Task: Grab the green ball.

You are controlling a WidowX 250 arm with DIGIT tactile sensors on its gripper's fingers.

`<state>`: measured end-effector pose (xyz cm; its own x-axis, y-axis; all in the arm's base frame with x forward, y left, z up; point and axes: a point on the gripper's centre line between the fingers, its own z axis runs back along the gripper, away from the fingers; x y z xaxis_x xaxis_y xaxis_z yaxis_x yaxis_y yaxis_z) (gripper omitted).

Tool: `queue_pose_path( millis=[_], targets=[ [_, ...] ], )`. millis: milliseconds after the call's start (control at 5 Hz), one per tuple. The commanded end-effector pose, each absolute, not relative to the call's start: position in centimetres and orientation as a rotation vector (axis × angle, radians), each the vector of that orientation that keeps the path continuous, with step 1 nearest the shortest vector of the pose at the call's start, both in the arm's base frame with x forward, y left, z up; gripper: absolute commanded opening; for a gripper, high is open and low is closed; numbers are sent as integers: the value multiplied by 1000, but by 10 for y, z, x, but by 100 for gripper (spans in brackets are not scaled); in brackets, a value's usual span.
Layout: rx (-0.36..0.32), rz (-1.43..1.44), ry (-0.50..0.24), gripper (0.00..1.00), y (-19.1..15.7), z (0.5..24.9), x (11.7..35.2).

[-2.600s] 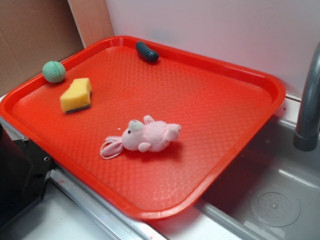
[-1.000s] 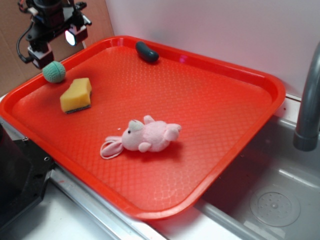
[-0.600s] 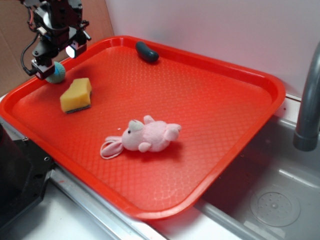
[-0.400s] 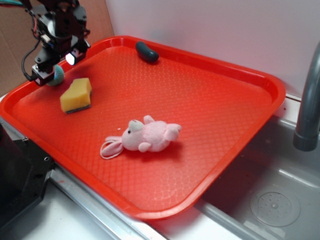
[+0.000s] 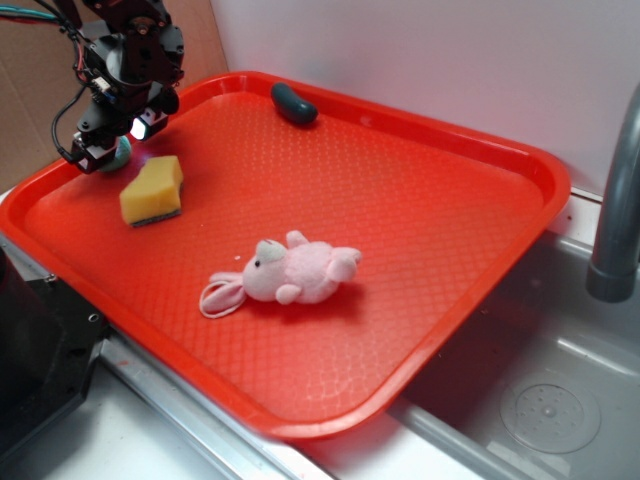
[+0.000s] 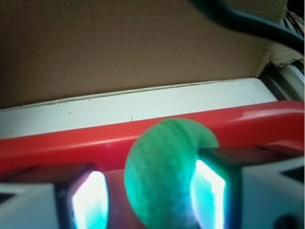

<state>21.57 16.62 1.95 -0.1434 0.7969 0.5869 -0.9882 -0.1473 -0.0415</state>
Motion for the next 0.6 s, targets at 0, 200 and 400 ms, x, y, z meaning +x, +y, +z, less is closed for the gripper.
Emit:
queue_pose_path(
  millis=[0, 200, 400],
  targets=[
    [459, 1670, -533, 0, 171, 42, 206],
    [440, 1645, -538, 0, 169, 46, 206],
    [430, 1612, -556, 0, 165, 54, 209]
  ],
)
